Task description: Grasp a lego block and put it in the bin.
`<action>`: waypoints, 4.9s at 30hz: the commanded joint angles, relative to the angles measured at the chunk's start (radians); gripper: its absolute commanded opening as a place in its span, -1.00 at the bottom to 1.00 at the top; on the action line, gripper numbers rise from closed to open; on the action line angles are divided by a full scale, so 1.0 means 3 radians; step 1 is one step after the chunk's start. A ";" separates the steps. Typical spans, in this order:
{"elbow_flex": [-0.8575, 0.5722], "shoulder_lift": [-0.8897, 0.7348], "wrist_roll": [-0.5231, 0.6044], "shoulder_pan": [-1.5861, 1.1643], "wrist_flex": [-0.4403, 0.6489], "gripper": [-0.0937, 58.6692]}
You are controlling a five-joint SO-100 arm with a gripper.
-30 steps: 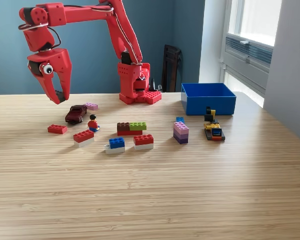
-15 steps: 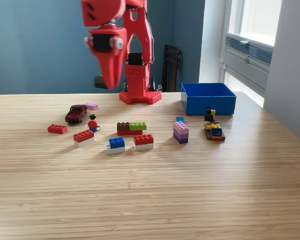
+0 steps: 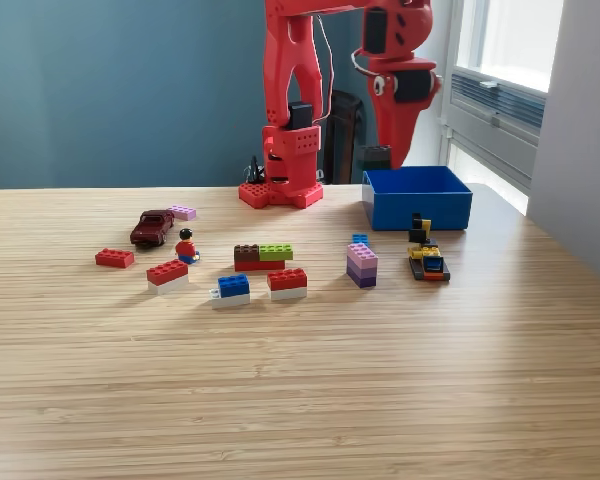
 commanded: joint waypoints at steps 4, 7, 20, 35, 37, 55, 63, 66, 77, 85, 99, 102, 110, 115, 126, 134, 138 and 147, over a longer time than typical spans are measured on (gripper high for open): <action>-0.0036 0.0266 -0.0010 -0.0879 0.0041 -1.00; 0.0061 0.0266 -0.0056 -0.1156 0.0031 -1.00; 0.0169 0.0266 -0.0271 -0.1739 -0.0066 -0.99; 0.0194 0.0266 -0.0419 -0.1733 -0.0066 -0.08; 0.0189 0.0266 -0.0419 -0.1718 -0.0066 -0.16; 0.0061 0.0266 -0.0522 0.0266 -0.0066 -0.99; -0.0036 0.0266 -0.0879 0.1401 -0.0072 -0.99; -0.0072 0.0266 -0.1012 0.1749 -0.0072 -0.99; -0.0051 0.0266 -0.1473 0.2644 -0.0240 -0.99; 0.0112 0.0266 -0.1524 0.2797 -0.0358 -0.99; 0.0138 0.0266 -0.1508 0.2797 -0.0358 -0.99; 0.0148 0.0266 -0.1508 0.2797 -0.0358 -0.99; 0.0230 0.0266 -0.1493 0.2807 -0.0399 -0.99; 0.0297 0.0266 -0.1493 0.2823 -0.0430 -0.99; 0.0343 0.0266 -0.1580 0.3083 -0.0573 -0.99; 0.0343 0.0266 -0.1917 0.2966 -0.0701 -0.99; 0.0353 0.0271 -0.2040 0.2623 -0.0701 -0.99; 0.0353 0.0276 -0.2413 0.1790 -0.0839 -0.99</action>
